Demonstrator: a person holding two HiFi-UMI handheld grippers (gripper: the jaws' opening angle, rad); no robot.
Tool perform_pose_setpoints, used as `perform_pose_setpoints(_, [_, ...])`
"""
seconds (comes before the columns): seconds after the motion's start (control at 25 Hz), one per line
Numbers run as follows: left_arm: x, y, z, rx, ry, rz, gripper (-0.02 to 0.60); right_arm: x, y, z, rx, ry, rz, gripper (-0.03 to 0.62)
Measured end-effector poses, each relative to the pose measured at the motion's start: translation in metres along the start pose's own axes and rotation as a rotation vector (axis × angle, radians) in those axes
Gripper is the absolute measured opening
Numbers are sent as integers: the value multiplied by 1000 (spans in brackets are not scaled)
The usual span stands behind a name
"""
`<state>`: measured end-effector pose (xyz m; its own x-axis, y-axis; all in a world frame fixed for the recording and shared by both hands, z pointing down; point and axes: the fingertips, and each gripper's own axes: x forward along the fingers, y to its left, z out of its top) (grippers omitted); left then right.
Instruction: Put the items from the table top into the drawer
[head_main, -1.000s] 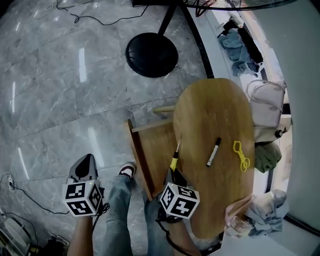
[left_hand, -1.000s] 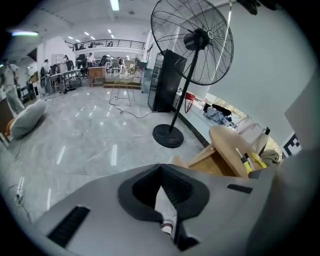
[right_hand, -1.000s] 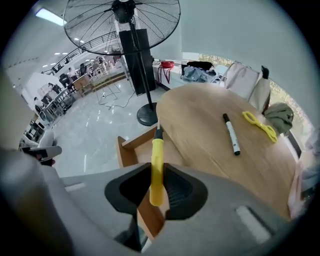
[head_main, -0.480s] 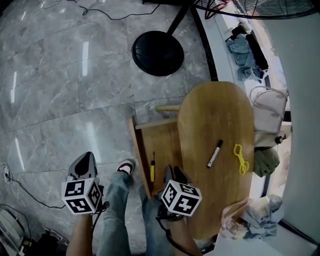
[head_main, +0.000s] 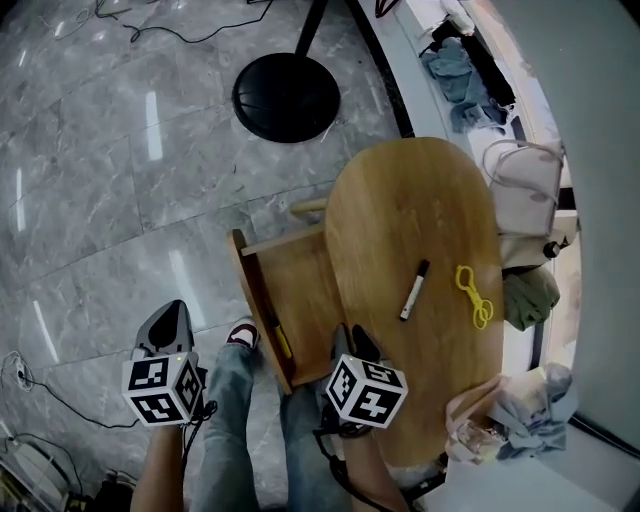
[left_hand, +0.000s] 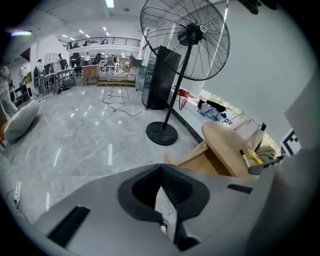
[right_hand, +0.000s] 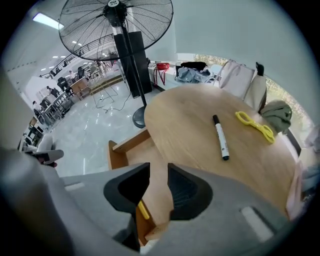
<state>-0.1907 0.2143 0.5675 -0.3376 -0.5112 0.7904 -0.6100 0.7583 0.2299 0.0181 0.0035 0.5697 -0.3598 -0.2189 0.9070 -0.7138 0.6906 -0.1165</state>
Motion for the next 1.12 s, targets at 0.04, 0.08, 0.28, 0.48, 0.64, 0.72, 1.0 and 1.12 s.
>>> perform_pose_setpoints(0.04, [2, -7, 1, 10, 3, -9, -6, -2, -7, 1, 5, -5, -10, 97])
perform_pose_setpoints(0.08, [4, -14, 2, 21, 6, -18, -6, -3, -15, 2, 12, -10, -20, 97])
perform_pose_setpoints(0.28, [13, -48, 7, 76, 21, -56, -6, -11, -58, 6, 66, -30, -79, 97])
perform_pose_setpoints(0.48, [23, -77, 8, 119, 35, -80, -6, -13, -95, 6, 108, -39, -117, 97])
perform_pose_setpoints(0.64, [31, -99, 11, 146, 43, -94, -6, -11, -116, 8, 119, -37, -130, 97])
perform_pose_setpoints(0.72, [35, -109, 12, 160, 48, -101, -6, -8, -125, 10, 122, -36, -135, 97])
perform_pose_setpoints(1.0, [51, -133, 14, 192, 70, -109, -6, 8, -148, 17, 105, -20, -145, 97])
perform_pose_setpoints(1.12, [58, -144, 14, 201, 79, -114, -6, 19, -155, 22, 77, -5, -145, 97])
